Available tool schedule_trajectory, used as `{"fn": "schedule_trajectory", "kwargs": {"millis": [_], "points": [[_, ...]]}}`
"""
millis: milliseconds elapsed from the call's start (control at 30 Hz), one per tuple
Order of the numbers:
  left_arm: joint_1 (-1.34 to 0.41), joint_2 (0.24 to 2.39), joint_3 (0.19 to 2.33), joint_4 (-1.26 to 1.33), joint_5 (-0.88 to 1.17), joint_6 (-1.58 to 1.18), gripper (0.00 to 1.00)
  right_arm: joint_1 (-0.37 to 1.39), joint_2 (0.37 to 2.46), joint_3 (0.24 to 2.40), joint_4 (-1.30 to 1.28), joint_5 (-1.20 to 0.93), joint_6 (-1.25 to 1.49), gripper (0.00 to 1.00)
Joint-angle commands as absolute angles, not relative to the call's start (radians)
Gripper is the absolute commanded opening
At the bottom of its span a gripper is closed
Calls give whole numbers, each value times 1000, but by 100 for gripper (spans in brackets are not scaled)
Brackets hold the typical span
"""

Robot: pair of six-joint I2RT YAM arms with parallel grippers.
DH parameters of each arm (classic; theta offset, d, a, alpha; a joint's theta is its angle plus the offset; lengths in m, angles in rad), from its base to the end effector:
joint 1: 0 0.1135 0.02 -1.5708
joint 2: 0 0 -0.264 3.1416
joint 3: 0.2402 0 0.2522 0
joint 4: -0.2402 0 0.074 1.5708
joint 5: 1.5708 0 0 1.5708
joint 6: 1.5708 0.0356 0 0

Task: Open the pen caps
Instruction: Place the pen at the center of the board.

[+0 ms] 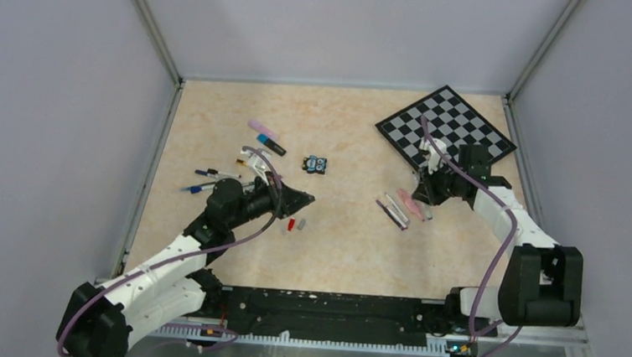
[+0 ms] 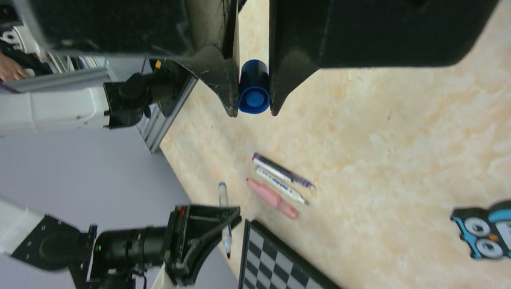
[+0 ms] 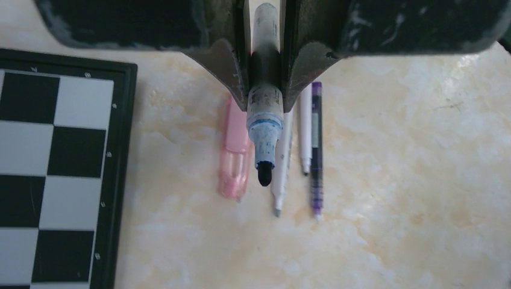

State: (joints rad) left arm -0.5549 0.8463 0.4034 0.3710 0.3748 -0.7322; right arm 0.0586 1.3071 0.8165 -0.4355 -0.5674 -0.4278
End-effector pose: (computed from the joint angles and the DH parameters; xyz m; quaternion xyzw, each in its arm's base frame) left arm 0.1622 -0.1159 0.2527 0.0627 0.7277 -0.5107 0.4536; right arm 0.2565 0.0342 0.2227 -0.3053 0.8624 0.2052 0.3477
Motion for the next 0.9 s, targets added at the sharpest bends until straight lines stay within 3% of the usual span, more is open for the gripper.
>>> {"fn": "schedule_trajectory", "kwargs": {"millis": [0,400,867], "points": [[-563,825,376,334,457,-737,0,31,1375,908,-479,-449,-484,2],[-567,807,271,376,466,-744,0,31,1670,1099,-603,-451,-543,8],[-568,844,264,411,478,-744,0,30,1738,1120,-621,-469,-523,25]]}}
